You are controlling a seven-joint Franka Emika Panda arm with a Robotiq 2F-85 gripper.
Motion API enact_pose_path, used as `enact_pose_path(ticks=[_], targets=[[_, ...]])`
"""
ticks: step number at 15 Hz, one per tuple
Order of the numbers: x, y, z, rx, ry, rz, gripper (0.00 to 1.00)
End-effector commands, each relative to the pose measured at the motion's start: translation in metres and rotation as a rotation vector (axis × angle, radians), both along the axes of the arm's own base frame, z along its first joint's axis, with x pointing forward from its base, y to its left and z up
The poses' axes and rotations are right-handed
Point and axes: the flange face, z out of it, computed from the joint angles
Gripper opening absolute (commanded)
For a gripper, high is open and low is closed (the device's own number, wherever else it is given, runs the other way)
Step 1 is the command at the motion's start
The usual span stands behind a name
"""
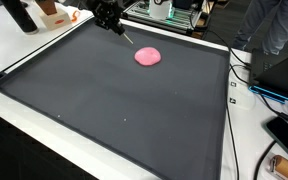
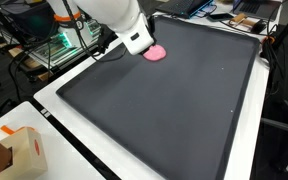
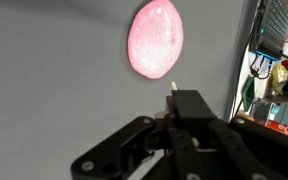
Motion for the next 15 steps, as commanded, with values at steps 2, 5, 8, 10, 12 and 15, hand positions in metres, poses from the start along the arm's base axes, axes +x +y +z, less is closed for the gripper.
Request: enact_pose_path(ticks=[2, 5, 8, 10, 12, 15], targets=[[0.016, 0.023, 0.007, -0.093, 0.054, -0.016, 0.03], [0.025, 0.04, 0.012, -0.186, 0.077, -0.011, 0.03], [0.032, 0.062, 0.019, -0.275, 0.095, 0.007, 0.03], [0.036, 0.077, 0.023, -0.327, 0.106, 0.022, 0.03], [0.038, 0.095, 0.026, -0.379, 0.112, 0.041, 0.03], [0.04, 0.121, 0.03, -0.441, 0.111, 0.072, 0.03]])
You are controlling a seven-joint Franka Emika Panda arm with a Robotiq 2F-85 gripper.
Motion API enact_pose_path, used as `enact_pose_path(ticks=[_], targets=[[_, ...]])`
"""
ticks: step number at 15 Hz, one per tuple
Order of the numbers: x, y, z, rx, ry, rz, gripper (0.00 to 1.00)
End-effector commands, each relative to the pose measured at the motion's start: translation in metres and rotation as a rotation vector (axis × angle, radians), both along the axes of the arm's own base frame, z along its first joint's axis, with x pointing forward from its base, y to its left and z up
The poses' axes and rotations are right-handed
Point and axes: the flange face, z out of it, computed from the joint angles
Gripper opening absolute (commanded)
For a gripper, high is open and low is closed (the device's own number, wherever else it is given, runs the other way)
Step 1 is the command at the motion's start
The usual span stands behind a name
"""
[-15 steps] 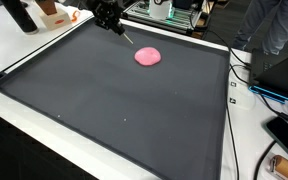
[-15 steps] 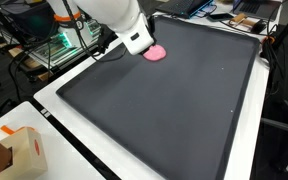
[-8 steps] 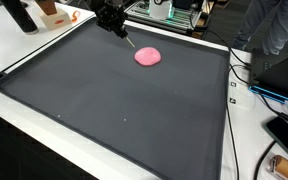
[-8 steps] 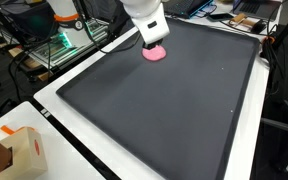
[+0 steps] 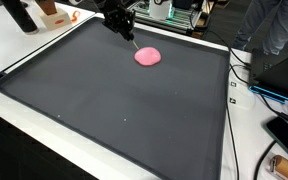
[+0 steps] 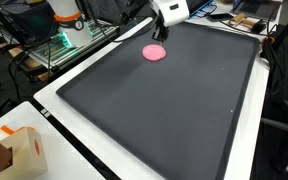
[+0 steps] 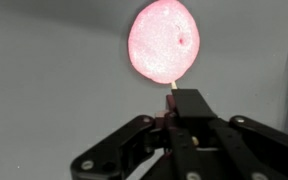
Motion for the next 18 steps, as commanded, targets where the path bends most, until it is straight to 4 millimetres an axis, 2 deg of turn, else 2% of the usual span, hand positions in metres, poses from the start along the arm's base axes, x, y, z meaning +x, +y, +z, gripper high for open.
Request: enact_pose_path(ticks=[1, 5, 12, 13, 14, 18], targets=[[0.002, 0.028, 0.004, -0.091, -0.002, 0.029, 0.03], [0.002, 0.062, 0.009, -0.174, -0.024, 0.081, 0.03], [-0.002, 0.107, 0.013, -0.293, -0.089, 0.161, 0.03], [0.002, 0.099, 0.012, -0.252, -0.067, 0.156, 0.03], [0.001, 0.104, 0.012, -0.255, -0.07, 0.161, 0.13], [0.002, 0.101, 0.012, -0.255, -0.069, 0.156, 0.13]])
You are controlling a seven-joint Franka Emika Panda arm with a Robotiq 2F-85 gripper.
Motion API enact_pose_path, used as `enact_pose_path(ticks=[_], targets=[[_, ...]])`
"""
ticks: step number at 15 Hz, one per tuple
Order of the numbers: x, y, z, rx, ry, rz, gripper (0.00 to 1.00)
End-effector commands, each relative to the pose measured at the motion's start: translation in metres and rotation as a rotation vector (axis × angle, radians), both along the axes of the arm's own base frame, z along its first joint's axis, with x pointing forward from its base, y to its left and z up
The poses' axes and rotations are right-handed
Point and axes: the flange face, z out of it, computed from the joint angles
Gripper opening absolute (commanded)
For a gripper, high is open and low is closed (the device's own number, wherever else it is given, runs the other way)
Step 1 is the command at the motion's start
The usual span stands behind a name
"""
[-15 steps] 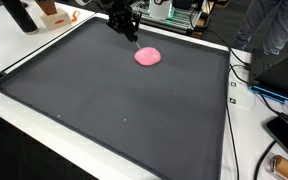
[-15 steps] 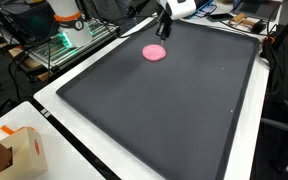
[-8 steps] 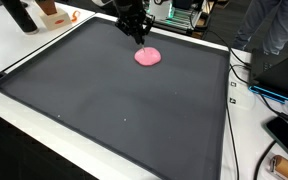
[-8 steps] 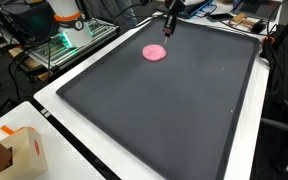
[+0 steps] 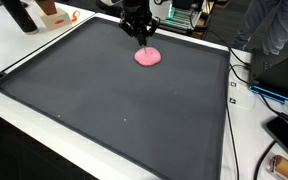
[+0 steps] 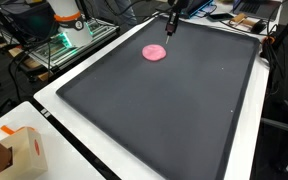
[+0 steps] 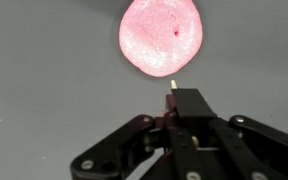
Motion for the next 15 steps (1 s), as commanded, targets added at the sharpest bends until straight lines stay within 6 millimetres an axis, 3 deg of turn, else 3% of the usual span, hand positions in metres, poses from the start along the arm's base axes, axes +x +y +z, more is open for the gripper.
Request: enact_pose_path(ticks=[1, 4, 5, 8, 15], targets=[[0.0, 0.0, 0.0, 0.0, 0.0, -0.001, 0.13], [0.0, 0.0, 0.0, 0.0, 0.0, -0.001, 0.13], [0.0, 0.0, 0.0, 0.0, 0.001, -0.001, 0.03], [-0.003, 0.021, 0.003, -0.075, -0.008, 0.044, 0.03], [-0.023, 0.1, 0.008, -0.261, -0.029, 0.124, 0.03]])
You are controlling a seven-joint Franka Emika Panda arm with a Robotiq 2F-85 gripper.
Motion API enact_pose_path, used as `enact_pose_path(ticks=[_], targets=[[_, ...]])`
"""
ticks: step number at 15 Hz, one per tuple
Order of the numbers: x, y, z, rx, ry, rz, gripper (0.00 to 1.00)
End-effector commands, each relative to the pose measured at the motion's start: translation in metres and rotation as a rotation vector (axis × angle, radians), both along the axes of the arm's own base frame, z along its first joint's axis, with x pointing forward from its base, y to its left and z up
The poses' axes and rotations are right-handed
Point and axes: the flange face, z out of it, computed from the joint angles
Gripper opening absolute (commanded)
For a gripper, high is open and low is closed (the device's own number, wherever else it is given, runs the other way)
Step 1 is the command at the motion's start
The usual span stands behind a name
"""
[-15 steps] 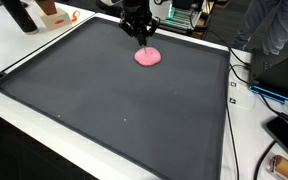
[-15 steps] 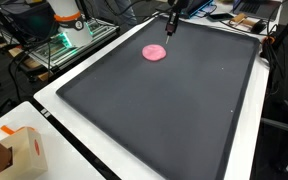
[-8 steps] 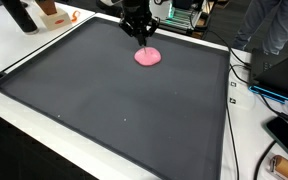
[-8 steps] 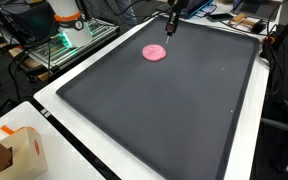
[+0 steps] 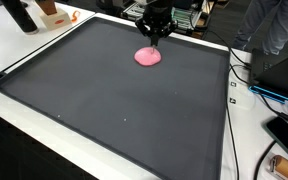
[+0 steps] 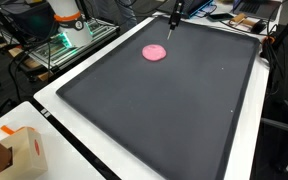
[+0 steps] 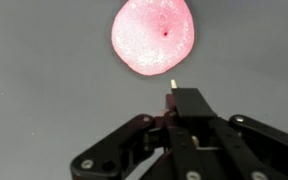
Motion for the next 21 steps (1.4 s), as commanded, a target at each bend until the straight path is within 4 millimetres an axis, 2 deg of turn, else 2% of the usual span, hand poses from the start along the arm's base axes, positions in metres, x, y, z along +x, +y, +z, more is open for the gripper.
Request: enact_pose_path(ticks=[1, 5, 11, 16, 21], targets=[[-0.012, 0.04, 0.0, -0.125, -0.007, 0.018, 0.03], [-0.03, 0.087, -0.006, -0.266, -0.053, 0.029, 0.03], [-0.053, 0.138, -0.028, -0.4, -0.119, 0.038, 0.03], [-0.064, 0.161, -0.045, -0.476, -0.176, 0.027, 0.03], [-0.07, 0.169, -0.057, -0.528, -0.19, -0.028, 0.03]])
